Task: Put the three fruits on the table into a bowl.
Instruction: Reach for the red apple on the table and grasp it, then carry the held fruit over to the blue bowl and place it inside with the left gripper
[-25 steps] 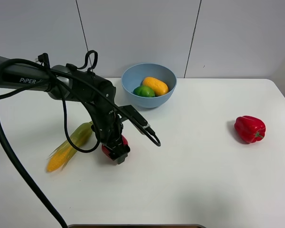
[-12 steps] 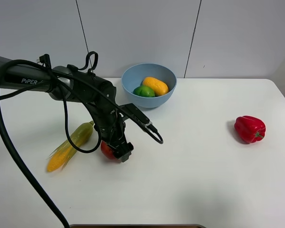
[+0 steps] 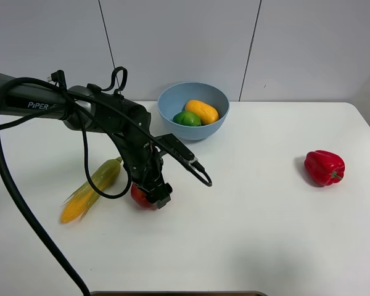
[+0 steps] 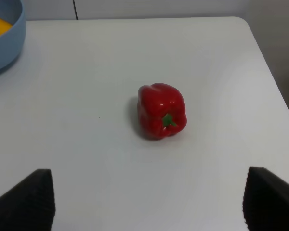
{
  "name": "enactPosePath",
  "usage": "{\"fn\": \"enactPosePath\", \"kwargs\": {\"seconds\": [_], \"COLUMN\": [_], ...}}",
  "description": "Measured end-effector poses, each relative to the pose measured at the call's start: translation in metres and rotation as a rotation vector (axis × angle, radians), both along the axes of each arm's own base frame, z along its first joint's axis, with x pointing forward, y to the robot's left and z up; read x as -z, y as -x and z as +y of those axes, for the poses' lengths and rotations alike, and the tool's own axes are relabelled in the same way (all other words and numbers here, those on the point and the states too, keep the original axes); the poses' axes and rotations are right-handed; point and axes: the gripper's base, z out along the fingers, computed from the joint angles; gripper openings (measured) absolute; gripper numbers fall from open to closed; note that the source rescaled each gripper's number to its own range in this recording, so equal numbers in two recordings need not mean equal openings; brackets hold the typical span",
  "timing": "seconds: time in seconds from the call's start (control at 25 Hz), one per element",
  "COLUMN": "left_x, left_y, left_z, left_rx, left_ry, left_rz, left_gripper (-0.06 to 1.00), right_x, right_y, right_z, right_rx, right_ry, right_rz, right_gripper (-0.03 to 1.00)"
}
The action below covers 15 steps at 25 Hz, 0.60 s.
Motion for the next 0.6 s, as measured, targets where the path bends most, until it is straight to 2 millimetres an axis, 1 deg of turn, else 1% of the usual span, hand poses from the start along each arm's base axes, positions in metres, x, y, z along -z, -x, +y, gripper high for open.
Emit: {"fn": "enactPosePath", "kwargs": {"seconds": [0.44, 0.52, 0.6], "left_x": [-0.001, -0.01, -0.025], "left_y": [0.0, 0.001, 0.002], "left_z": [0.001, 0.002, 0.003], "left_rx": [0.009, 0.013, 0.014], "left_ry": [-0.01, -0.007, 0.009], "left_rz": [-0.004, -0.012, -0.031], "left_gripper": [0.0, 0.0, 0.0], "right_x": [0.0, 0.0, 0.0], "right_y": [0.0, 0.0, 0.0], "right_z": [0.0, 0.0, 0.0], "right_rx": [0.0, 0.0, 0.0], "right_ry": [0.0, 0.0, 0.0], "right_rz": [0.0, 0.0, 0.0], "right_gripper": [0.58, 0.58, 0.58]}}
